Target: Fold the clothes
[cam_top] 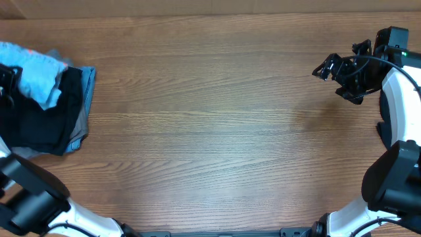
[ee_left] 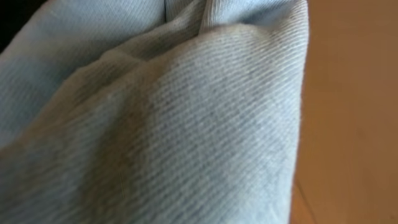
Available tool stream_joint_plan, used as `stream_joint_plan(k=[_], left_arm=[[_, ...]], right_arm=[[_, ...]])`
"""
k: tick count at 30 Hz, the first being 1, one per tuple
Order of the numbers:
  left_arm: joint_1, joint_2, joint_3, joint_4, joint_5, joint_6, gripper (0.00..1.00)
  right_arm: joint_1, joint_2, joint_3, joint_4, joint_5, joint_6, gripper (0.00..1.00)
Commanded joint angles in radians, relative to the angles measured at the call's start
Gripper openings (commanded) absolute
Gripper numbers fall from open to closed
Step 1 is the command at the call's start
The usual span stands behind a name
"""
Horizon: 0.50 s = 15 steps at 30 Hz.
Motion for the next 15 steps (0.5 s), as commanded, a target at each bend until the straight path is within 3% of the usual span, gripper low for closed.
stream_joint_plan(k=[1, 15], left_arm=[[0.058, 0.089, 0.026, -0.025, 0.082, 0.007, 0.04], [0.195, 0.143, 0.026, -0.124, 0.042, 0.085, 0.04]], right_arm=[[-0.001, 0.002, -0.005, 0.005, 0.007, -0.003, 1.0], [-0.001, 0.002, -0.005, 0.005, 0.007, -0.003, 1.0]])
